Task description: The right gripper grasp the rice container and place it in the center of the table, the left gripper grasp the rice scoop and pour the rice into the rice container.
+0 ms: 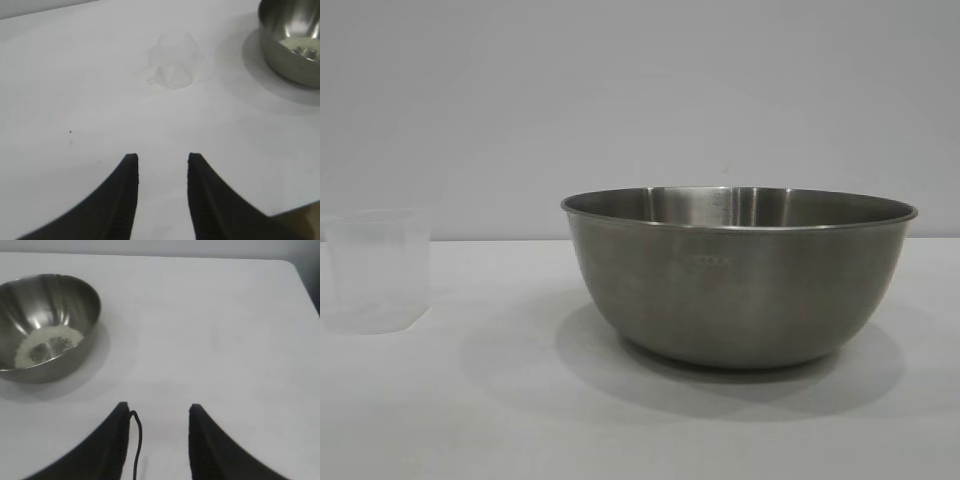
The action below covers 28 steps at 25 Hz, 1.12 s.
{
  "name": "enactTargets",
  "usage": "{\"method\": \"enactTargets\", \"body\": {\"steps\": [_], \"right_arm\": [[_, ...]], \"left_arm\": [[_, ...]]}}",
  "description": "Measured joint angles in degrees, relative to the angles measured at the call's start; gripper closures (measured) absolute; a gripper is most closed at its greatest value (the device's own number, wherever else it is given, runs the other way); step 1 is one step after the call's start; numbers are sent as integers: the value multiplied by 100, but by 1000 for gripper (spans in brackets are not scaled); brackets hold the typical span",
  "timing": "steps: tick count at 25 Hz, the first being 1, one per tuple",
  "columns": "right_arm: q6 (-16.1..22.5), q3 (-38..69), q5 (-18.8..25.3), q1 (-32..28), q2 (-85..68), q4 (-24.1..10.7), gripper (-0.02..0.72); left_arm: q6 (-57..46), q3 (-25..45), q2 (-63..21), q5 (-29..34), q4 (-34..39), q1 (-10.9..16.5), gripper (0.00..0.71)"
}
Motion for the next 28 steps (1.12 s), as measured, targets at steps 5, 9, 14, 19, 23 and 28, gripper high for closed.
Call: {"method": "enactTargets", "body": {"steps": [5,9,14,19,23,28], "right_arm": [[0,0,0,-7,0,0,471],[0,0,0,-12,0,0,471],[0,0,0,-12,0,0,471],[0,0,0,-12,0,0,471],[0,0,0,-12,0,0,471],[0,0,0,-12,0,0,471]], "left_arm": [[0,0,0,0,0,102,515],[0,0,0,0,0,366,515],[0,0,0,0,0,399,515],[0,0,0,0,0,399,515],[0,0,0,0,0,399,515],[0,0,0,0,0,399,515]]}}
